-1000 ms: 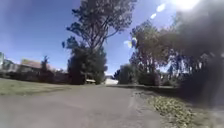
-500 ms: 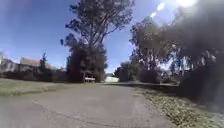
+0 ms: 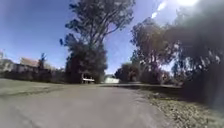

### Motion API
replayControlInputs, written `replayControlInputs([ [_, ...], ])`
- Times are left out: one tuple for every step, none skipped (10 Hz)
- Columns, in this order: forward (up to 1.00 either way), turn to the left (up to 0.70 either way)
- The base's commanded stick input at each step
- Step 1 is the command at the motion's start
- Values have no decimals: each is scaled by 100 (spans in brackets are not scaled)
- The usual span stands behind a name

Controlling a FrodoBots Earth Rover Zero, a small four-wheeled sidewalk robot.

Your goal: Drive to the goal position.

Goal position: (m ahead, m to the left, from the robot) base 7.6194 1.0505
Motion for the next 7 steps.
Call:
replayControlInputs([
  [100,0],
  [100,0],
  [100,0],
  [100,0],
  [100,0],
  [100,0],
  [100,0],
])
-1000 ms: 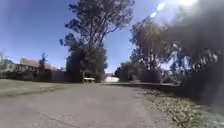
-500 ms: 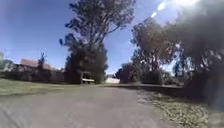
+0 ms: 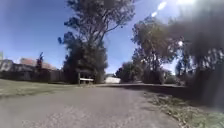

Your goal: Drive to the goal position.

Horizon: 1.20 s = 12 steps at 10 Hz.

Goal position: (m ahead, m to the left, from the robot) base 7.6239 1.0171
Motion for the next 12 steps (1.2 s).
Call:
replayControlInputs([
  [100,0],
  [100,1],
  [100,2],
  [100,3],
  [100,2],
  [100,1],
  [100,0],
  [100,0],
  [100,0],
  [100,0],
  [100,0],
  [100,0],
])
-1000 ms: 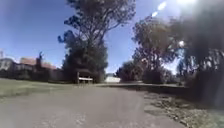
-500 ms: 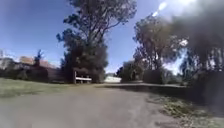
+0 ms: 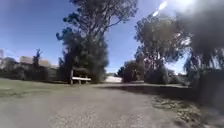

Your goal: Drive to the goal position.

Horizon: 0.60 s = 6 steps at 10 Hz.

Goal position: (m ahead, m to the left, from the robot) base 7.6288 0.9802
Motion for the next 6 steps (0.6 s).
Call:
replayControlInputs([
  [100,0],
  [100,0],
  [100,0],
  [100,0],
  [100,0],
  [100,0],
])
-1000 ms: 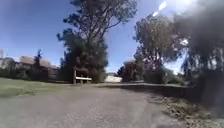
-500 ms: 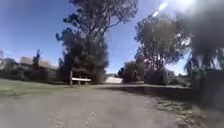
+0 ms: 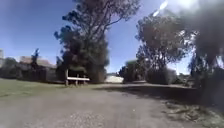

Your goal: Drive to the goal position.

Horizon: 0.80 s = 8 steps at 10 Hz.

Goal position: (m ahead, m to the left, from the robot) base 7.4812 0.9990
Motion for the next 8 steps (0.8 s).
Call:
replayControlInputs([
  [100,0],
  [100,0],
  [100,0],
  [100,0],
  [100,0],
  [100,0],
  [100,0],
  [100,0],
])
